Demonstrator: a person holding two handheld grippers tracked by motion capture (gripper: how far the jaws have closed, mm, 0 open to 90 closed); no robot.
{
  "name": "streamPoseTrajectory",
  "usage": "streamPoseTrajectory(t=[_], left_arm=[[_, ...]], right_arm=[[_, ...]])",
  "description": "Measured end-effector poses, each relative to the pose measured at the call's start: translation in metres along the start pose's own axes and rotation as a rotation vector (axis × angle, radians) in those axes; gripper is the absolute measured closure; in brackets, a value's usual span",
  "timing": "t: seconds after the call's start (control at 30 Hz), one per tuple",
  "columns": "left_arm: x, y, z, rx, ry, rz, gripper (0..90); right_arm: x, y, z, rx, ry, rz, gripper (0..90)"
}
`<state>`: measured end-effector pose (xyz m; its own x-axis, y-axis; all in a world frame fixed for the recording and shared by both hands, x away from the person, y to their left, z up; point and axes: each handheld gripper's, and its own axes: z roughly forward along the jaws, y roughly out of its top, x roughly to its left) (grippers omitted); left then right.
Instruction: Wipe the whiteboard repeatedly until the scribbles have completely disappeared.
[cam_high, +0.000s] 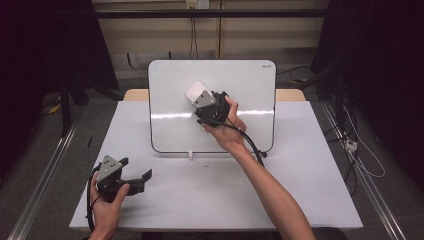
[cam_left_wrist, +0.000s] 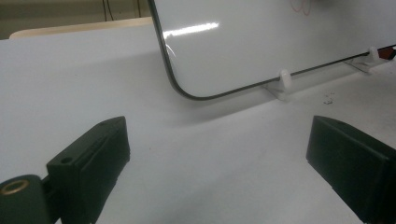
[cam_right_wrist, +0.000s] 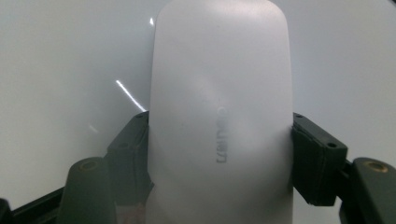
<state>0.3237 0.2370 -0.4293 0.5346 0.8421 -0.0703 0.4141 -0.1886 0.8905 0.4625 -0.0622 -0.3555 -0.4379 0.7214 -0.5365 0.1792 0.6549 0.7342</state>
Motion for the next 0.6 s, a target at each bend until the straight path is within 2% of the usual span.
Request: streamPoseTrajectory(t=[0.03, 0.17, 0.2, 0.37, 0.4, 0.6], left_arm=[[0.0, 0.0, 0.0, 0.0, 0.001, -0.001, 6.0], [-0.001, 0.0, 0.001, 0.001, 0.002, 0.0, 6.0], [-0.001, 0.0, 0.001, 0.002, 0.001, 0.0, 6.0], [-0.001, 0.0, 0.001, 0.004, 0.002, 0.007, 6.0], [-0.001, 0.0, 0.001, 0.005, 0.001, 0.007, 6.1], [-0.002, 0.0, 0.001, 0.005, -0.001, 0.006, 6.1]], right_arm=[[0.007, 0.0, 0.0, -0.003, 0.006, -0.008, 31.7], [0.017, 0.001, 0.001, -0.005, 0.022, -0.025, 31.7], [0.024, 0.001, 0.001, -0.005, 0.033, -0.039, 31.7], [0.038, 0.001, 0.002, -0.007, 0.036, -0.061, 31.7], [0.045, 0.001, 0.002, -0.002, 0.048, -0.093, 31.7], [0.058, -0.001, 0.001, -0.004, 0.066, -0.109, 31.7]])
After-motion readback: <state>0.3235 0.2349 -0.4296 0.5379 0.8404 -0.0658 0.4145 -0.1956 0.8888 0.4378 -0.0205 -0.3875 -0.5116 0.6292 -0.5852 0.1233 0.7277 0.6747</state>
